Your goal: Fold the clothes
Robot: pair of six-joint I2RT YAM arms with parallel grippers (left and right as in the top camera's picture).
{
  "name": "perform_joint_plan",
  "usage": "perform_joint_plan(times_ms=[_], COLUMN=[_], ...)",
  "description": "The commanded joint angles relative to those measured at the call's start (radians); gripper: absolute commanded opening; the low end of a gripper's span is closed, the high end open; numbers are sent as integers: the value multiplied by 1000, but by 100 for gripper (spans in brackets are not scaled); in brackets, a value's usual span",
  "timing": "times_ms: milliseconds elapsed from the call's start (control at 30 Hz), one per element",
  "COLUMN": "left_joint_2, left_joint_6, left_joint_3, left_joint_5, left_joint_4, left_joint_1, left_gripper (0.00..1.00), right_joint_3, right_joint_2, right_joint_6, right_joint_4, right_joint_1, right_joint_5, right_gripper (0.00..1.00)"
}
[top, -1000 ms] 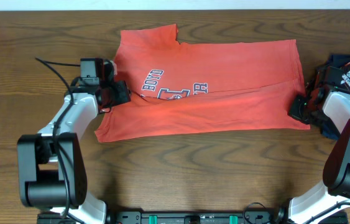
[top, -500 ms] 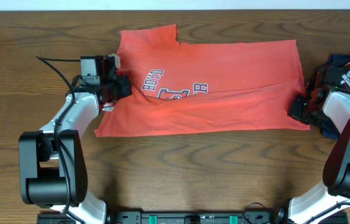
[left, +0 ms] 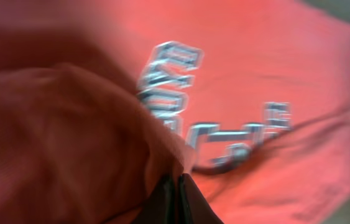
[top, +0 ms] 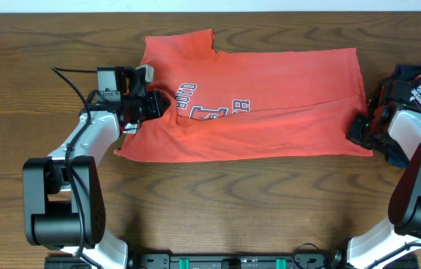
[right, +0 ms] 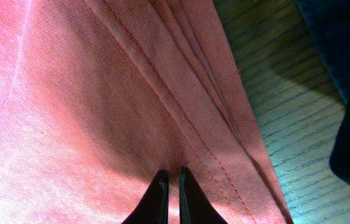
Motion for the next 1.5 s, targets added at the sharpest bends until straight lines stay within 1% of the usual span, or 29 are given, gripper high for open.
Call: perform_joint_plan(times_ms=[0,133,200,300,400,467,500,567,600,733,867,967,1067,1167,1267,1333,1467], left_joint_2=[-9,-9,-9,-9,-9,-9,-10,-17,-25,-76,-129,-132,-127,-127,-127,-127,-127], left_joint_6=[23,-31,-31,-31,-34,-33,-33,-33,-33,-34,-82,-87,-85,-86,-86,-86,-86], left_joint_3=[3,3,3,3,3,3,4,9,12,13,13,13,4,-22,-61,-93,-148], left_joint_5=[-298,-541,-582,-584,-584,-584,-584,-583,-583,-583,-584,-584,-584,-588,-627,-630,-658], left_joint_4=[-48,-125,-150,-193,-219,-213,-204,-196,-196,-233,-354,-433,-477,-472,-441,-413,-366], left_joint_1=[1,1,1,1,1,1,1,1,1,1,1,1,1,3,7,8,8], left_gripper=[6,6,6,7,12,17,24,34,35,35,35,34,36,38,40,43,43], right_joint_3=[-39,-39,-39,-39,-39,-39,-39,-39,-39,-39,-39,-39,-39,-39,-39,-39,-39], right_joint_2=[26,26,26,26,26,26,26,26,26,26,26,26,26,26,26,26,26], right_joint_6=[-14,-14,-14,-8,5,5,4,5,5,5,5,5,5,5,5,5,4], right_joint_4=[-27,-26,-27,-45,-65,-65,-64,-65,-64,-64,-65,-64,-65,-71,-74,-74,-78], right_joint_1=[3,3,3,3,3,3,3,3,3,3,3,3,3,3,3,3,3], right_joint_5=[41,42,42,63,91,95,94,94,93,94,94,94,94,94,94,94,97], right_gripper=[7,7,7,6,5,5,5,5,5,5,5,5,5,5,5,6,6])
